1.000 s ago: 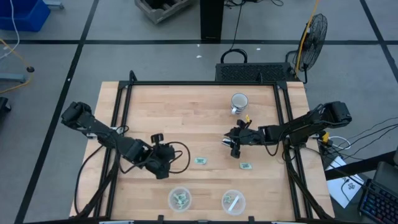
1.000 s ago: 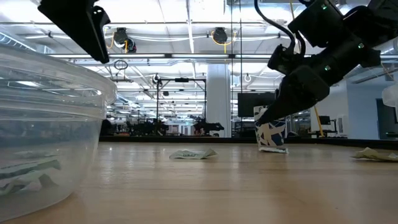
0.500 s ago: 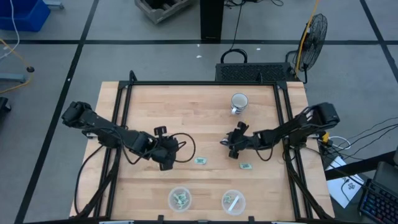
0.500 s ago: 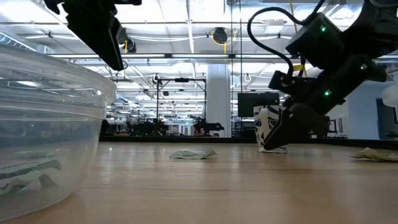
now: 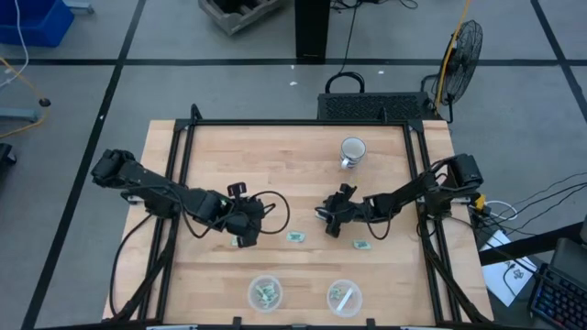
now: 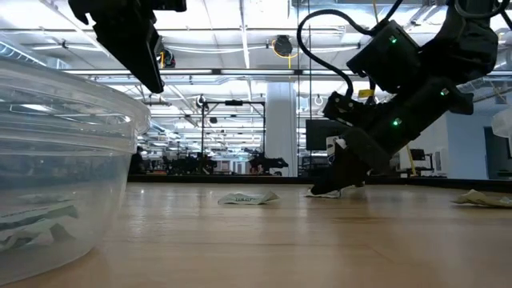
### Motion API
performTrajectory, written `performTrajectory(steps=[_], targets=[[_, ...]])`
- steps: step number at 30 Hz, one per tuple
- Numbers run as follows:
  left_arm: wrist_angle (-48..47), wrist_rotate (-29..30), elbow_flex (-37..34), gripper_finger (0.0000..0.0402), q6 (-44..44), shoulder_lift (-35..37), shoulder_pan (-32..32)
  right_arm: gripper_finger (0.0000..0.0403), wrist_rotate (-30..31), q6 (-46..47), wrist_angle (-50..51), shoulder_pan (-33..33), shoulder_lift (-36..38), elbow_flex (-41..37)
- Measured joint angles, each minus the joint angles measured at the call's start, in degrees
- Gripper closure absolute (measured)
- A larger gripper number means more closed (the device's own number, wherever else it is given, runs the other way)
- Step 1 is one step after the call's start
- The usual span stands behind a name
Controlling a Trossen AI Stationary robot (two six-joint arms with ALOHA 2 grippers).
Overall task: Pick and place Stevia / Truvia into bins
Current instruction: Put the green truvia packet into the right transparent container
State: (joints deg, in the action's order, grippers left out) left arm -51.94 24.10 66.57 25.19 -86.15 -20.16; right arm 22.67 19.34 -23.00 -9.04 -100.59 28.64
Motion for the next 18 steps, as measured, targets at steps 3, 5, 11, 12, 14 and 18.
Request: performTrajectory(steps=[3,5,11,12,14,18], targets=[[-0.02,0.00,0.00,0.0256,0.00,0.00,-0.03,0.0222,-0.30,-0.15,-0.08,-0.04,-0.12,-0.04],[-0.02,0.00,0.00,0.0256,-0.56,0.00,-0.04,0.0241,-0.52,-0.34,-0.89,-0.08,-0.04,-0.05],[-0.02,0.02,0.00,0.0256,-2.36,0.00,-0.04,0.0306,-4.29,-1.01,-8.71,-0.01,0.56,-0.12],[-0.02,0.02,0.01,0.0256,-2.38,0.00,-0.04,0.0316,-5.43,-1.55,-10.33,0.02,0.70,-0.15],[-0.02,0.02,0.02,0.0256,-2.32,0.00,-0.04,0.0334,-6.72,-2.62,-12.87,-0.04,0.69,-0.25],[-0.02,0.02,0.02,0.0256,-2.29,0.00,-0.04,0.0363,-9.55,-2.42,-13.77,-0.20,2.97,-0.33]])
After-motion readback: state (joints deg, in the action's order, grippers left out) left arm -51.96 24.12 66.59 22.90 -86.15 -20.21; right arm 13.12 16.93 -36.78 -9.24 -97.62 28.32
